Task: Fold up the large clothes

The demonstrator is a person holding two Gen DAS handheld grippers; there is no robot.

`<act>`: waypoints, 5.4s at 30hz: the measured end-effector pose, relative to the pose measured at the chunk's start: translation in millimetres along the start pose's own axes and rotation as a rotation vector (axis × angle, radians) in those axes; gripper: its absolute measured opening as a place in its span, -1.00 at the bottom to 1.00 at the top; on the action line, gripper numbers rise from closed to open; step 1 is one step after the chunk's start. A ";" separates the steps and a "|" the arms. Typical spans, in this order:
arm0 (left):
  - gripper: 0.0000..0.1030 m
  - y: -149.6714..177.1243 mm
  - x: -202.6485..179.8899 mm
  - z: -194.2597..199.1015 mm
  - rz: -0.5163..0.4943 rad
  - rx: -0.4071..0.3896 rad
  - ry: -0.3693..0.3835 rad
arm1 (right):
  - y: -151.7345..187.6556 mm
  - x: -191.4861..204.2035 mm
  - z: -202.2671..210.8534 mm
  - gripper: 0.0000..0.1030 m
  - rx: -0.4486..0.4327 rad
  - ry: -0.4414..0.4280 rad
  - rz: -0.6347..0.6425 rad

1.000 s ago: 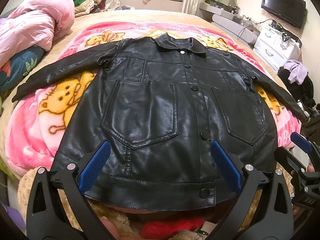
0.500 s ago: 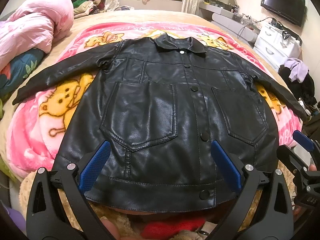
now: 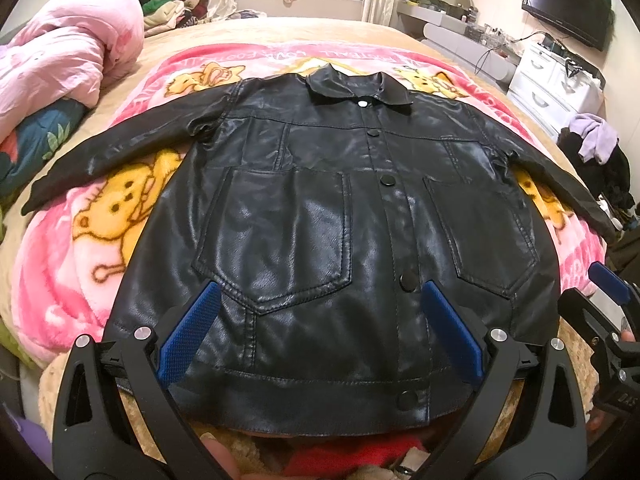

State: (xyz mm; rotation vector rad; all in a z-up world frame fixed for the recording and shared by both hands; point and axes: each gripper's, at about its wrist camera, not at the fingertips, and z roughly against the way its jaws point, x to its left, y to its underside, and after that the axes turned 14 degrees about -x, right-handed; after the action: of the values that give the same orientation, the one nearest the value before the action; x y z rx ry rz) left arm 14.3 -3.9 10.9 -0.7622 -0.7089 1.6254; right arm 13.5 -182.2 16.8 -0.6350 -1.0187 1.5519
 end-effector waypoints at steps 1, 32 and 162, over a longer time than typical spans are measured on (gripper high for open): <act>0.82 0.0 -1.9 -3.6 -0.003 0.000 -0.002 | -2.3 -0.4 -0.7 0.92 -0.005 0.001 0.001; 0.82 -61.9 -33.7 -77.8 -0.081 0.000 -0.020 | -77.1 -37.5 -71.1 0.92 -0.051 0.109 0.031; 0.82 -163.4 113.7 -174.4 0.369 0.036 0.152 | -117.6 57.8 -251.9 -0.65 -0.026 -0.222 0.242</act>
State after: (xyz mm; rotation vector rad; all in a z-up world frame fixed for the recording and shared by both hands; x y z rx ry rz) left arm 233.5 144.1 21.7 -1.0229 -0.4455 1.8799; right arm 268.5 -58.1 4.4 -0.6318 -1.1623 1.8549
